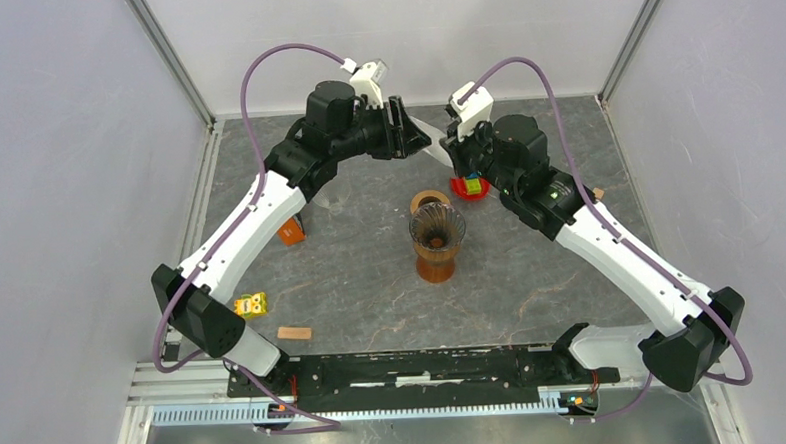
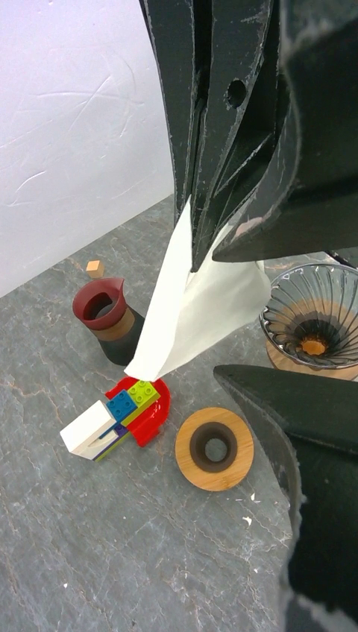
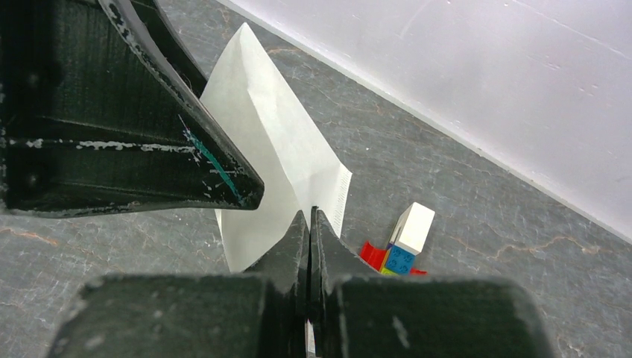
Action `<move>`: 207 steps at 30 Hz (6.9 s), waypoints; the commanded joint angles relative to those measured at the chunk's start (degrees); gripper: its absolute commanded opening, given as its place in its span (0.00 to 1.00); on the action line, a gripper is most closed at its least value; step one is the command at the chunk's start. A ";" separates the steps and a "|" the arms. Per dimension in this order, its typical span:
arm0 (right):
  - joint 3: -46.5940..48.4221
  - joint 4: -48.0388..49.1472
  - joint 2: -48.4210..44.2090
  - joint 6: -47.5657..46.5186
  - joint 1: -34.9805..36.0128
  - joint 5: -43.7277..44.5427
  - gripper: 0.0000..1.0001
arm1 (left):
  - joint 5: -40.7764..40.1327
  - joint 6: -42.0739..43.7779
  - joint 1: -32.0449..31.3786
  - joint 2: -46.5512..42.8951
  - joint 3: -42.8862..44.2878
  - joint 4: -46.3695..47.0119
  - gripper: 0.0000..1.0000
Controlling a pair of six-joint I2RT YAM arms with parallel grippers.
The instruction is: Place the coffee filter in the dripper
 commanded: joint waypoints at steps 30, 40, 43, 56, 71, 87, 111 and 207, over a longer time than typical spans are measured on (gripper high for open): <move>-3.92 2.62 -3.52 -3.28 -0.09 4.92 0.00 | -0.72 2.45 0.15 -0.14 -1.95 0.97 0.02; -5.05 1.89 -4.70 -6.43 -0.12 7.16 0.01 | -0.23 7.42 -0.11 -1.41 -2.83 -1.25 0.02; -5.56 1.92 -5.06 -6.82 -0.17 6.21 0.04 | -0.13 8.69 -0.28 -1.60 -2.84 -1.54 0.02; -6.69 -0.57 -8.15 -12.54 -0.10 -6.19 0.44 | 1.24 8.91 -0.59 -0.76 0.60 -6.77 0.02; 6.17 -26.16 -11.51 -39.24 1.71 -26.25 0.81 | 0.66 3.18 -0.63 0.63 6.67 -13.97 0.02; 8.97 -29.91 -3.03 -46.21 17.50 -13.93 0.81 | 2.77 -2.12 -1.90 1.47 6.99 -13.40 0.02; 6.88 -26.33 0.30 -44.80 18.86 1.99 0.79 | 3.61 -2.59 -2.40 -2.49 3.67 -12.18 0.02; -7.53 -17.85 -8.43 -48.32 14.84 2.37 0.79 | 20.16 -27.76 3.11 -2.01 -9.94 7.86 0.02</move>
